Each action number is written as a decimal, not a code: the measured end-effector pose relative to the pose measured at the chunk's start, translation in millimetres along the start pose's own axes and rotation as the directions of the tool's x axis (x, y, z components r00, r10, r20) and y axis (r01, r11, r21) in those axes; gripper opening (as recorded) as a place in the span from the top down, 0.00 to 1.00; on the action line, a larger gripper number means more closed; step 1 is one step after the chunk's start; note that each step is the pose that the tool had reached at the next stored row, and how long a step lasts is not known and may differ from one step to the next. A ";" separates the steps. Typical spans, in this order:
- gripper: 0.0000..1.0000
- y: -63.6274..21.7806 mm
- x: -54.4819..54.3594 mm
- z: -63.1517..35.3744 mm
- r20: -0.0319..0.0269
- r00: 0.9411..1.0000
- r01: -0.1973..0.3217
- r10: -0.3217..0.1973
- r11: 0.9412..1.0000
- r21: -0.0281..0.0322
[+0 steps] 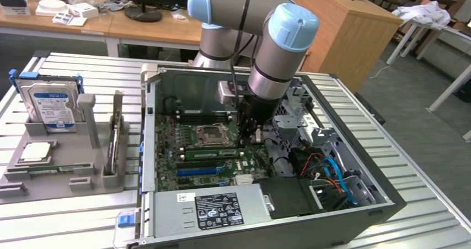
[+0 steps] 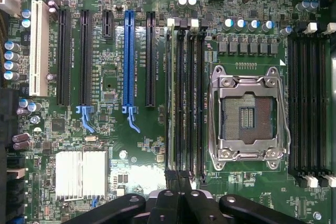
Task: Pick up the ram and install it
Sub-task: 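Press down the ram until it locks into place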
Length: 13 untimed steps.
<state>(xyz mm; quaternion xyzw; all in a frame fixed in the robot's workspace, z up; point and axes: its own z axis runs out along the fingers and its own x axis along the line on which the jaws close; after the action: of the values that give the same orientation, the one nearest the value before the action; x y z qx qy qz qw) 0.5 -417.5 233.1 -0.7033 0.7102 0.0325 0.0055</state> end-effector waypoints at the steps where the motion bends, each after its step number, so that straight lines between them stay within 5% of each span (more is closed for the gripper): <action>1: 0.89 0.0 0.0 0.1 0.001 1.000 0.000 0.000 1.000 0.000; 13: 0.89 0.0 0.0 1.3 0.001 1.000 0.000 0.000 1.000 0.000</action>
<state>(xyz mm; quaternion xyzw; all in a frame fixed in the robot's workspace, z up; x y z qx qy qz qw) 0.5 -417.4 231.9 -0.7032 0.7102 0.0330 0.0061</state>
